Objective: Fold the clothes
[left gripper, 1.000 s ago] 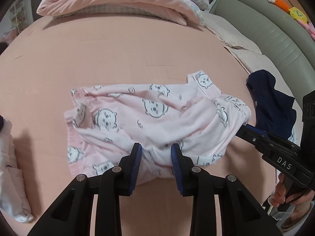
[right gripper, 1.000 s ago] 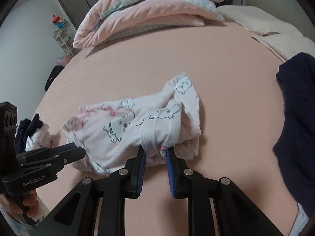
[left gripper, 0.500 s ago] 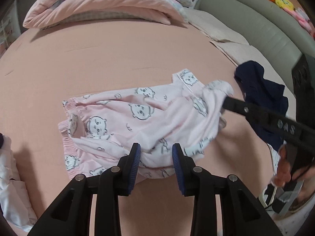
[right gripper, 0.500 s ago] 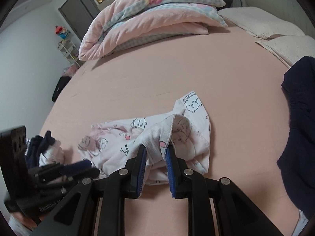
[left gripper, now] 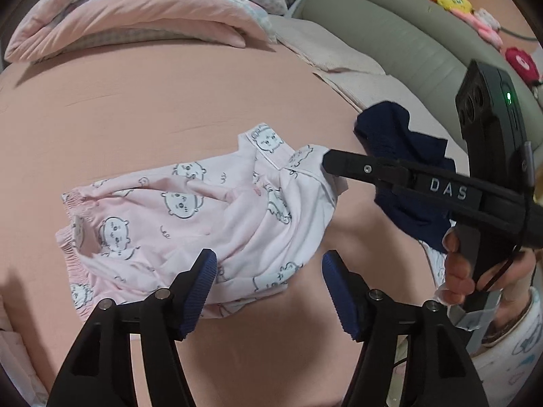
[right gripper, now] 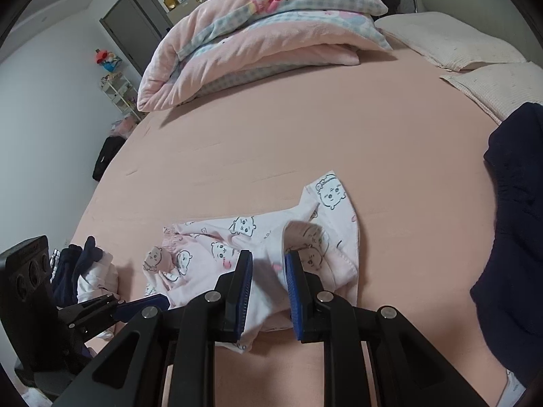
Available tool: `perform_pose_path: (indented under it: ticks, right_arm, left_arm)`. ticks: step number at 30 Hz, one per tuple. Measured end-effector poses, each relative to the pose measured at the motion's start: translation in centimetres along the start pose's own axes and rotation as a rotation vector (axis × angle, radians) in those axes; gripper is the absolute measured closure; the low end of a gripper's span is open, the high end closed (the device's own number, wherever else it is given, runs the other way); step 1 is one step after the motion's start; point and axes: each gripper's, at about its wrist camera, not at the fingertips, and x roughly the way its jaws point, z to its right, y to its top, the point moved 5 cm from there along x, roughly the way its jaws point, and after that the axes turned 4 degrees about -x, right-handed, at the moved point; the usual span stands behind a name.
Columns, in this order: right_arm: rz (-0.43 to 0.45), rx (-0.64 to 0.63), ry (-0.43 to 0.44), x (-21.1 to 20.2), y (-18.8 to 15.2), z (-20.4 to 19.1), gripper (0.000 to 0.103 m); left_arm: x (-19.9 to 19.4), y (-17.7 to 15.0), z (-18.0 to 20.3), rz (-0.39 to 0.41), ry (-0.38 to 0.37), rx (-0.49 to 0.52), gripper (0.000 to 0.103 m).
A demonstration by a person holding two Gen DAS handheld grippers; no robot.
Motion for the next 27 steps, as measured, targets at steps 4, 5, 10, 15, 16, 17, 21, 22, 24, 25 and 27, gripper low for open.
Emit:
perform_pose_path:
  ticks: [4,5,10,15,16,17,21,22,24,25,27]
  right_arm:
    - [-0.021,0.005,-0.004,0.4,-0.3,0.5,0.084]
    - [-0.028,0.004,-0.008,0.5,-0.4,0.6,0.084]
    - [-0.043,0.016,-0.001,0.7,-0.7,1.0,0.084]
    - [-0.053,0.018,0.009,0.8,-0.5,1.0,0.084]
    - [-0.057,0.022,0.008,0.9,-0.6,1.0,0.084]
    - [-0.060,0.025,0.007,1.0,-0.7,1.1,0.084]
    - [-0.081,0.037,0.000,1.6,-1.1,1.7,0.084]
    - [-0.083,0.041,0.002,1.6,-1.2,1.8,0.084]
    - [-0.086,0.046,0.001,1.7,-1.3,2.0,0.084]
    - [-0.086,0.048,0.000,1.7,-1.3,2.1,0.084]
    - [-0.086,0.055,-0.011,1.6,-1.5,2.3,0.084]
  left_arm:
    - [1.2,-0.5,0.6,-0.027,-0.007,0.012,0.040]
    - [1.5,-0.7,0.7,-0.031,0.008,0.025,0.040]
    - [3.3,-1.2,1.2,-0.052,0.068,0.068,0.040]
    - [5.0,-1.2,0.6,-0.068,0.177,0.095,0.048]
    - [5.2,-1.2,0.5,-0.065,0.184,0.101,0.050]
    - [5.3,-1.2,0.4,-0.066,0.192,0.103,0.053]
    - [5.7,-1.5,-0.2,-0.076,0.228,0.110,0.065]
    - [5.7,-1.6,-0.3,-0.076,0.229,0.107,0.069]
    - [5.7,-1.5,-0.6,-0.077,0.229,0.098,0.075]
    - [5.7,-1.4,-0.7,-0.072,0.226,0.093,0.075]
    - [5.7,-1.4,-0.8,-0.075,0.220,0.096,0.076]
